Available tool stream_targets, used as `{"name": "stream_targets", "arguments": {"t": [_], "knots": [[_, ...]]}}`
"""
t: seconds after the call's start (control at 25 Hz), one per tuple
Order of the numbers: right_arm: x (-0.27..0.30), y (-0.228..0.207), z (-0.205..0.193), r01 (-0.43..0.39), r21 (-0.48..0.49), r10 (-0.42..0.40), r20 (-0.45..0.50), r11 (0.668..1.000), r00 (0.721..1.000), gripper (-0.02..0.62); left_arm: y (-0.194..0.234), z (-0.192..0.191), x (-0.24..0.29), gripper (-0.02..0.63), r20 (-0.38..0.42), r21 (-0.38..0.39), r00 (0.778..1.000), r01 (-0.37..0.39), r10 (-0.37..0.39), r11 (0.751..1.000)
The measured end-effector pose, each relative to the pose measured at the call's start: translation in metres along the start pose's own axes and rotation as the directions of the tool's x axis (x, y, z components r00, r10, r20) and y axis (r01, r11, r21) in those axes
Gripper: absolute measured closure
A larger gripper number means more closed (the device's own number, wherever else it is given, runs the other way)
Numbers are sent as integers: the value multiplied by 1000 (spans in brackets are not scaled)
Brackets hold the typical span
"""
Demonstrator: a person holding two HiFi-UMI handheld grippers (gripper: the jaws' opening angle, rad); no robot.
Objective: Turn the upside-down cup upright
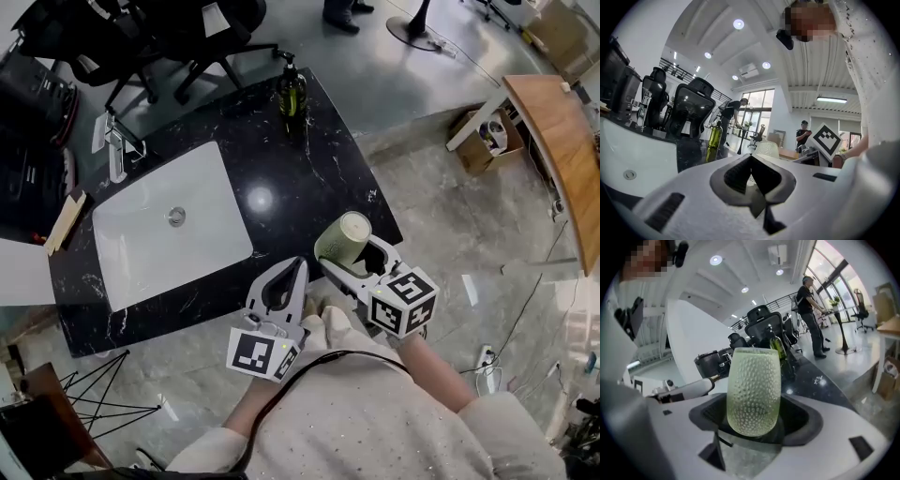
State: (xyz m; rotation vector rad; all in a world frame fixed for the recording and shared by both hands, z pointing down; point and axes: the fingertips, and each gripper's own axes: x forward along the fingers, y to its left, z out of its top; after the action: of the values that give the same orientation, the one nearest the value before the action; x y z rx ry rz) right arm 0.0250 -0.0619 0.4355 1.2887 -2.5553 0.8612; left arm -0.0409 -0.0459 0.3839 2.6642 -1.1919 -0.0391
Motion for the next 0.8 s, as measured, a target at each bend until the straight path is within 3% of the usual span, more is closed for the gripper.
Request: {"name": "stream_targets", "arguments": {"t": [0.08,0.16,0.24,0.32,0.4,0.56,0.68,0.8], "knots": [[-1,7,0,-59,110,59,4,992,998,244,4,2,-4,598,6,0,1000,-18,18,1000],[0,15,1,-128,242,126,25,962,992,244,8,2,-9,598,7,-2,999,-38,38,999],[2,24,0,-212,384,204,61,899,977,244,11,1,-15,598,8,-4,998,-58,58,998],[4,36,2,-304,512,291,109,803,951,244,13,2,-22,598,12,-5,997,-79,79,997],[6,48,4,-399,614,380,170,681,909,244,16,3,-28,598,17,-9,995,-103,103,995],[8,61,4,-515,760,482,305,396,821,244,20,4,-34,598,21,-18,991,-130,130,991],[6,62,9,-567,812,485,445,137,753,244,23,5,-36,598,21,-15,990,-142,142,990],[2,58,15,-602,791,440,583,-112,683,244,25,6,-37,598,21,-13,988,-154,154,988]]}}
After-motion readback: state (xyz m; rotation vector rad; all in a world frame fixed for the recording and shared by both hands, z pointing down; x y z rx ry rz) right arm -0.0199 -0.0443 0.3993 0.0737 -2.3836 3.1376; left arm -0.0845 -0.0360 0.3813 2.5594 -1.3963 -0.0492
